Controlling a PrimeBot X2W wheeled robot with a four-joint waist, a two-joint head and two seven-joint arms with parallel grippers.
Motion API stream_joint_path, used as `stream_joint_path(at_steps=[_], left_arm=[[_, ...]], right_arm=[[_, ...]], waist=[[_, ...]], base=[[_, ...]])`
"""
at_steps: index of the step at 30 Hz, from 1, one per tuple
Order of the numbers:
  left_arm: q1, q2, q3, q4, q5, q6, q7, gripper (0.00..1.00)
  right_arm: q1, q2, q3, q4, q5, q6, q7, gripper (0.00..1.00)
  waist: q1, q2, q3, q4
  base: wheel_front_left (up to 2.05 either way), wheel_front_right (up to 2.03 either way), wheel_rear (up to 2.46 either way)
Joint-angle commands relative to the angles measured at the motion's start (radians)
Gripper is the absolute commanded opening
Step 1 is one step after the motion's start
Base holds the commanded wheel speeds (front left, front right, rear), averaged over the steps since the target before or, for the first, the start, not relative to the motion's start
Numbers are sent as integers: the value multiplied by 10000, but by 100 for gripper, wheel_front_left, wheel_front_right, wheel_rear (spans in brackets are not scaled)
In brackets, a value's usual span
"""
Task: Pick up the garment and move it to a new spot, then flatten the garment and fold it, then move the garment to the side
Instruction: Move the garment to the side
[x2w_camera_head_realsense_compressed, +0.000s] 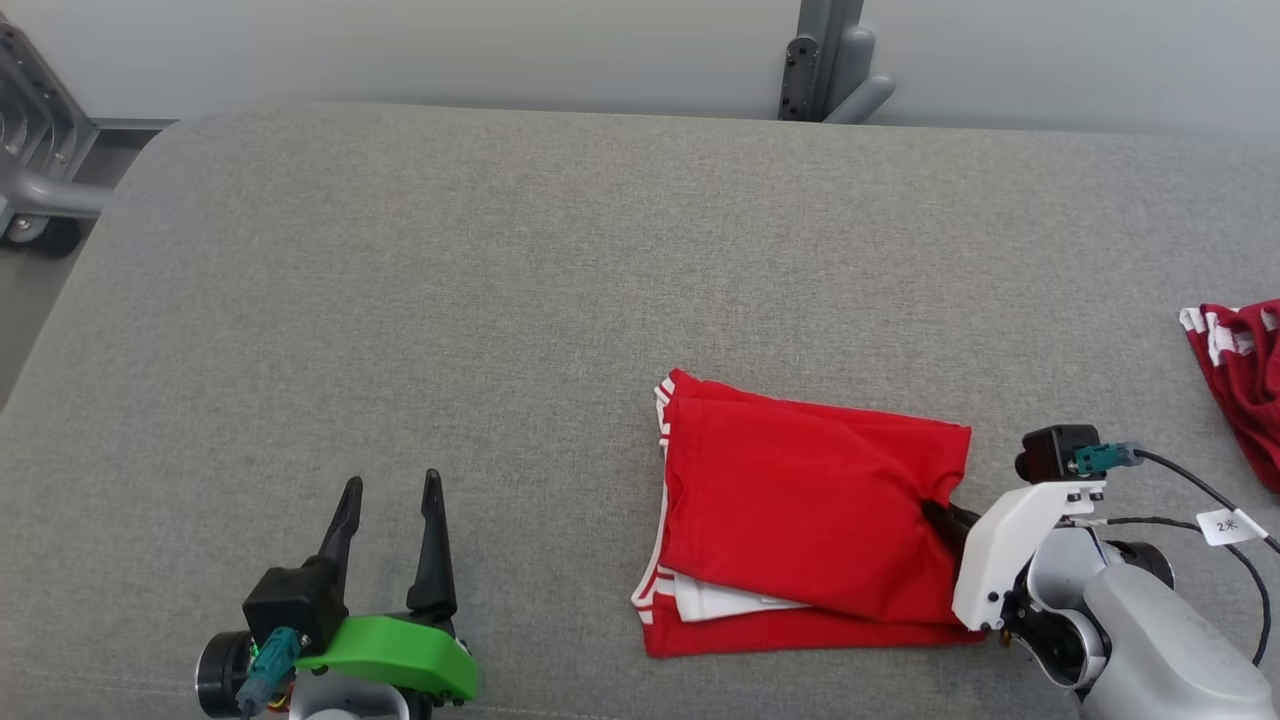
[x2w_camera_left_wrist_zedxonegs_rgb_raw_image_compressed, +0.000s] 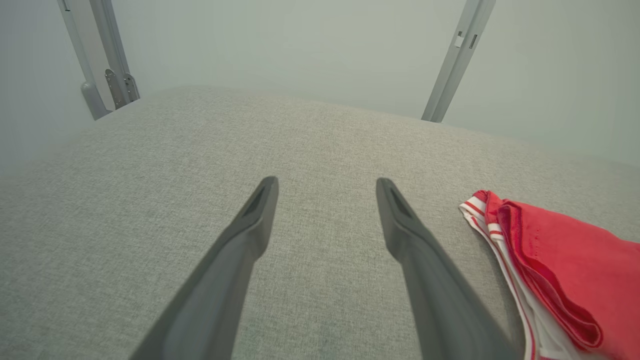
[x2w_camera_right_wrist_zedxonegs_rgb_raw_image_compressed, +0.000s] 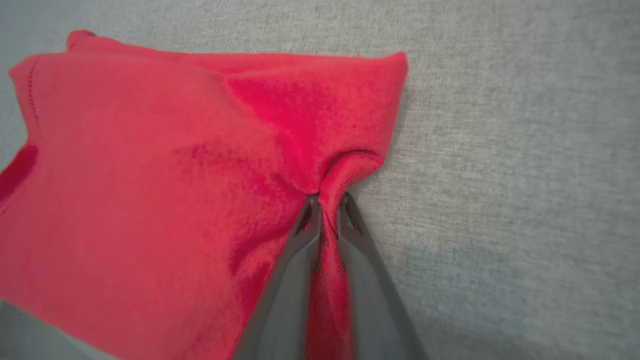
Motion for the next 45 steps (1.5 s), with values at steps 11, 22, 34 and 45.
stream_joint_path(at_steps=[11,22,34,45], left_arm=[[-65,-26,-6,-160,170,-78,-43,100],[-306,-28,-298,-309,164,-68,-37,100],[-685,-23,-632,-94,220,-104,-37,100],[-476,-22,-838,106,87,-108,-37,100]], right_arm=[[-773,-636,360,436,232,-10,-1065,0],[-1544,-1659,203,52,-16,-9,-1177,0],[-1866,-2176,-155,-628,-553,-9,-764,0],[-2652,-1841,-358,-542,-1473,-9,-885,0]], waist=[[0,0,3,-938],[0,0,350,-2955],[0,0,587,-4233],[0,0,308,-3762]], base=[[0,0,0],[0,0,0],[0,0,0],[0,0,0]])
